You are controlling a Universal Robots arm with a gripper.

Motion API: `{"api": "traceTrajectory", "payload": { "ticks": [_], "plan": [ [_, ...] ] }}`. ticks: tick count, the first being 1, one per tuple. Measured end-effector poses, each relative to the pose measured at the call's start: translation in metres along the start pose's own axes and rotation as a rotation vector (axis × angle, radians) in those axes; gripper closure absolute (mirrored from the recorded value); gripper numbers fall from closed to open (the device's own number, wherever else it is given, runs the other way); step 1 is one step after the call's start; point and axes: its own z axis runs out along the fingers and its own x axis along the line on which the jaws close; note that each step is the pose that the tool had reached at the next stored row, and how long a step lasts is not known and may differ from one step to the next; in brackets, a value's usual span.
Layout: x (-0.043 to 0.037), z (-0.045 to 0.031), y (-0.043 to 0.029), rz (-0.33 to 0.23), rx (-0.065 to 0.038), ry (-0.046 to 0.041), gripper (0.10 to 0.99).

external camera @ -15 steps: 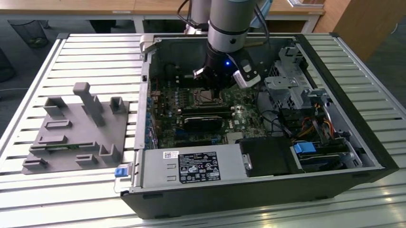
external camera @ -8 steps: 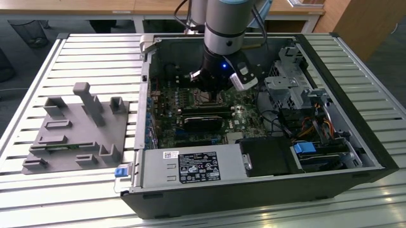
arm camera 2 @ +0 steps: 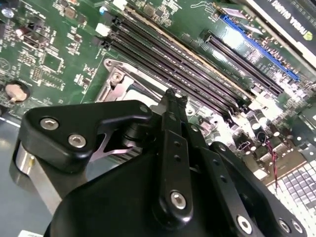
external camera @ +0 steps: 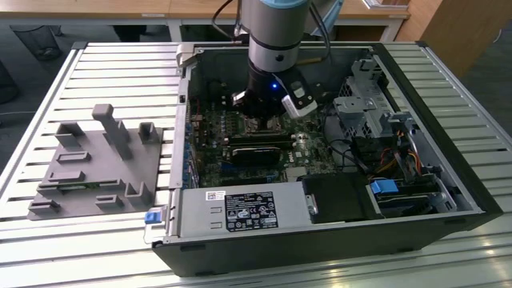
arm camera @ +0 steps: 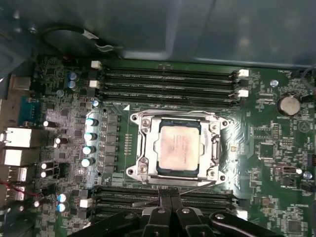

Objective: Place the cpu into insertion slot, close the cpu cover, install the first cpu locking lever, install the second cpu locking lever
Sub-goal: 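Install the second cpu locking lever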

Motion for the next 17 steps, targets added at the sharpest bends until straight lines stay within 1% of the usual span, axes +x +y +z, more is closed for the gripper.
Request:
{"api": "traceTrajectory", "payload": {
  "ticks": [4,5,6,10,11,13,17],
  "plan": [
    [0.0012,0.0067,-0.0007,0.0,0.0,0.0005,0.965],
    [0.0017,0.0076,-0.0009,0.0,-0.002,0.0005,0.965],
    [0.002,0.0079,-0.0016,0.0,-0.007,0.0004,0.965],
    [0.0032,0.0082,-0.0049,0.0,-0.04,-0.0012,0.965],
    [0.0039,0.0081,-0.0059,0.0,-0.045,-0.0014,0.965],
    [0.006,0.0082,-0.0085,0.0,-0.05,-0.0016,0.965],
    [0.0093,0.009,-0.0113,0.0,-0.054,-0.0019,0.965]
  ]
}}
